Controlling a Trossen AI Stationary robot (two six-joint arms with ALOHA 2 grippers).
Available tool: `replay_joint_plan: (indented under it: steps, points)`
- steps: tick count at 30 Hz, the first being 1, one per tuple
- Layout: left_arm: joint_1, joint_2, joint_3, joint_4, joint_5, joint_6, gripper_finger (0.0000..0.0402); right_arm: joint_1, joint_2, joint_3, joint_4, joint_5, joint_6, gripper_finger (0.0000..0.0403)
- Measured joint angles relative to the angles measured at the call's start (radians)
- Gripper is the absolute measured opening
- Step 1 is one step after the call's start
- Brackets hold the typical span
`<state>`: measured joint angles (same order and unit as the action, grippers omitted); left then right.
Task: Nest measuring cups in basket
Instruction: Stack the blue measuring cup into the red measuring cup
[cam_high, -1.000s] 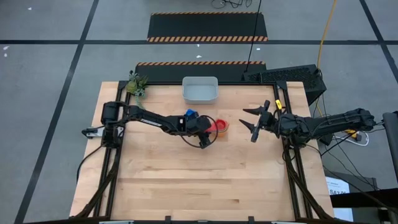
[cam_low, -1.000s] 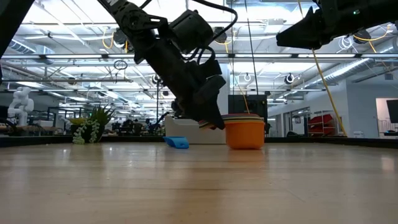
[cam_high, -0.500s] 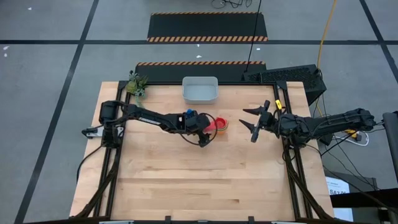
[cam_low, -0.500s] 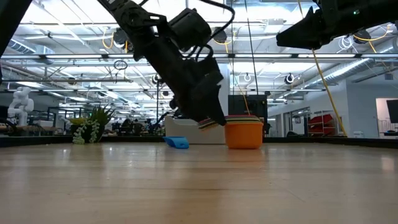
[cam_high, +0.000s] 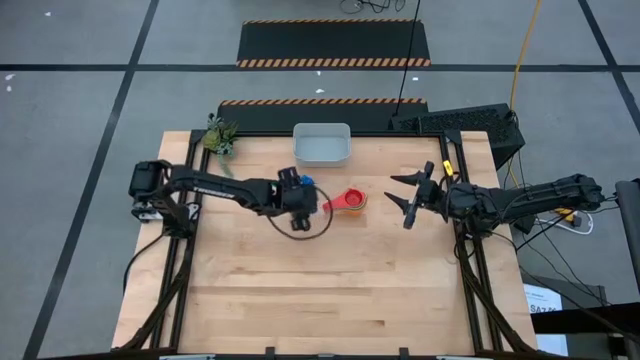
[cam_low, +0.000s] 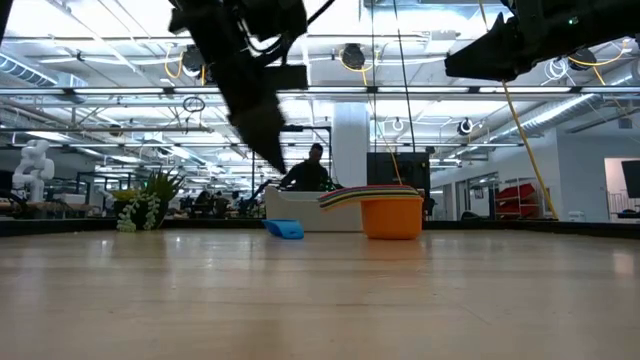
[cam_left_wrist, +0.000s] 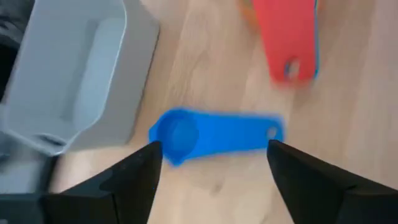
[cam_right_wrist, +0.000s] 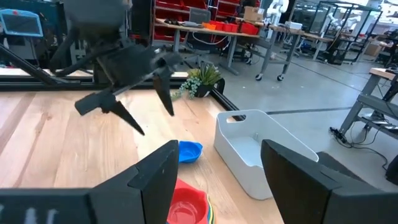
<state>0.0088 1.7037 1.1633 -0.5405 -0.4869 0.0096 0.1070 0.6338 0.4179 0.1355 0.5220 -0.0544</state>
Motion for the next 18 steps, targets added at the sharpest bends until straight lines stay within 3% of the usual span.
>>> replay_joint_plan:
  steps: [5,10,18]
  points:
    - [-0.027,0.014,-0.064,0.023,-0.010,0.230,0.0263,0.000,0.001,0.000,-0.028,0.000,0.018,0.0224]
    - [-0.064,0.014,-0.207,0.215,-0.010,0.511,0.0271,0.000,0.001,0.000,-0.040,0.000,0.035,0.0224]
    - [-0.077,0.014,-0.419,0.619,-0.200,0.898,0.0278,0.000,0.001,0.000,-0.043,0.000,0.036,0.0224]
